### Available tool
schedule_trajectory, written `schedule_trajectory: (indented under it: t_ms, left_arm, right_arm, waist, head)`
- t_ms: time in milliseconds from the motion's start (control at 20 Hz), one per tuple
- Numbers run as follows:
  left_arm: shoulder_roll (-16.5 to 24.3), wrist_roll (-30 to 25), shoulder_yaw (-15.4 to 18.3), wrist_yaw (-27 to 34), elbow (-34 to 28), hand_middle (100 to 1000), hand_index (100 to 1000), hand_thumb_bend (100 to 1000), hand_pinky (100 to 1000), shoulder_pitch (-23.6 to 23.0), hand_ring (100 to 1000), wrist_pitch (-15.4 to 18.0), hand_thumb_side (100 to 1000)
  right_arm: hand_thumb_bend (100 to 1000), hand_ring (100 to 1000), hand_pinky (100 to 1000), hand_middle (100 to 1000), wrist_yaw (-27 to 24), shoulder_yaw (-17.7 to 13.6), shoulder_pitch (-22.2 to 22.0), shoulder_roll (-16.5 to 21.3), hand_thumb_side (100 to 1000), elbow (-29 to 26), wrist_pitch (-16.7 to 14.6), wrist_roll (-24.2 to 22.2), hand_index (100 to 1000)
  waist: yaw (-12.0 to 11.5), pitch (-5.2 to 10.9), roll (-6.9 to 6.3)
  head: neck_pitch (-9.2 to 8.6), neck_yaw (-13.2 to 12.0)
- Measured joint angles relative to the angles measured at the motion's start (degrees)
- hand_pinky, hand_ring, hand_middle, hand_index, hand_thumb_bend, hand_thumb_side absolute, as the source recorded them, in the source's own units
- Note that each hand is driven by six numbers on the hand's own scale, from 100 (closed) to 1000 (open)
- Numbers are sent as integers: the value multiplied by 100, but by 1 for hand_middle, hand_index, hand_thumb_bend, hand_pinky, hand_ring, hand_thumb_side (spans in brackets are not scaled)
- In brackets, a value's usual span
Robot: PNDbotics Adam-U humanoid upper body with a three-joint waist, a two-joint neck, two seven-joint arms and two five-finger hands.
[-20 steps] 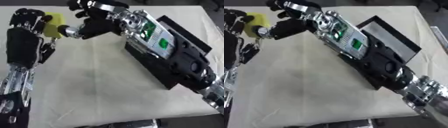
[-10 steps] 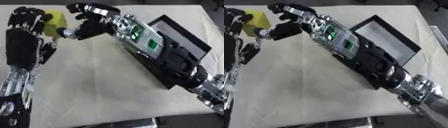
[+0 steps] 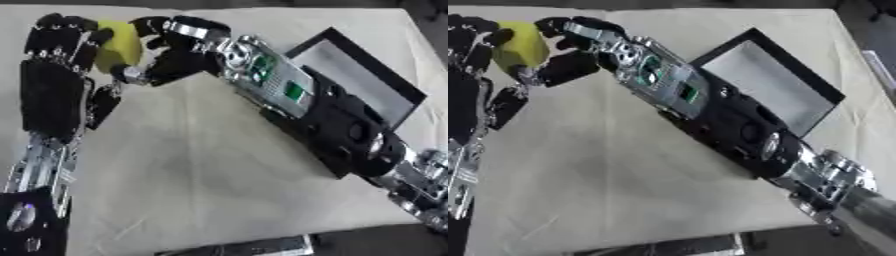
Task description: Pick up the objects with one hand, pass them to the other hand, and then place them into the box on the other side of the table.
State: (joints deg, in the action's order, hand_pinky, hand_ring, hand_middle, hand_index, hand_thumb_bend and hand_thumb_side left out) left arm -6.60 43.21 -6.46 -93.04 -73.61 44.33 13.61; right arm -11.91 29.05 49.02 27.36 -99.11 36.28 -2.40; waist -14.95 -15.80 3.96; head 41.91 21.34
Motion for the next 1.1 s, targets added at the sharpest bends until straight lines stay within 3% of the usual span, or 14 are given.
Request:
schedule_trajectory:
  t_ms: [250,350,400,500,700,750,800,1100]
  left_arm:
    - [-62,31,-46,-42,31,613,504,100,770,7,674,60,100]
    - [-97,47,-70,-43,31,613,508,100,771,11,673,81,100]
    - [-103,56,-85,-43,31,613,511,100,771,18,673,93,100]
    - [-104,76,-107,-42,31,613,516,100,772,34,674,129,100]
    - [-122,117,-136,-26,31,613,516,100,772,44,674,175,100]
    - [-129,124,-136,-25,31,614,529,100,774,45,673,182,100]
    - [-133,131,-137,-24,31,613,530,100,774,45,673,190,100]
    - [-147,164,-162,-14,33,611,541,126,775,45,671,223,100]
  right_arm:
    - [329,1000,1000,1000,-121,0,44,-42,332,66,-28,83,1000]
    - [348,1000,1000,1000,-162,1,51,-46,292,98,-19,118,1000]
    - [351,1000,1000,984,-192,1,53,-46,275,111,-9,140,1000]
    - [323,948,990,870,-272,-1,40,-46,206,140,19,215,1000]
    - [323,948,990,870,-556,-1,-3,-39,206,160,121,403,1000]
    - [100,808,950,587,-613,-1,-11,-38,100,160,141,439,800]
    - [100,800,949,570,-672,0,-16,-38,100,160,155,454,787]
    - [334,753,934,498,-1198,-74,-63,-30,100,156,122,472,740]
  waist:
    - [0,-22,-2]
    - [0,-28,-2]
    - [0,-35,-2]
    - [-1,-42,-3]
    - [-6,-43,-3]
    - [-6,-43,-3]
    - [-7,-44,-3]
    - [-13,-44,-3]
  head:
    - [-26,16]
    - [-27,30]
    - [-28,44]
    - [-28,55]
    - [-28,81]
    - [-28,86]
    - [-28,92]
    - [-28,96]
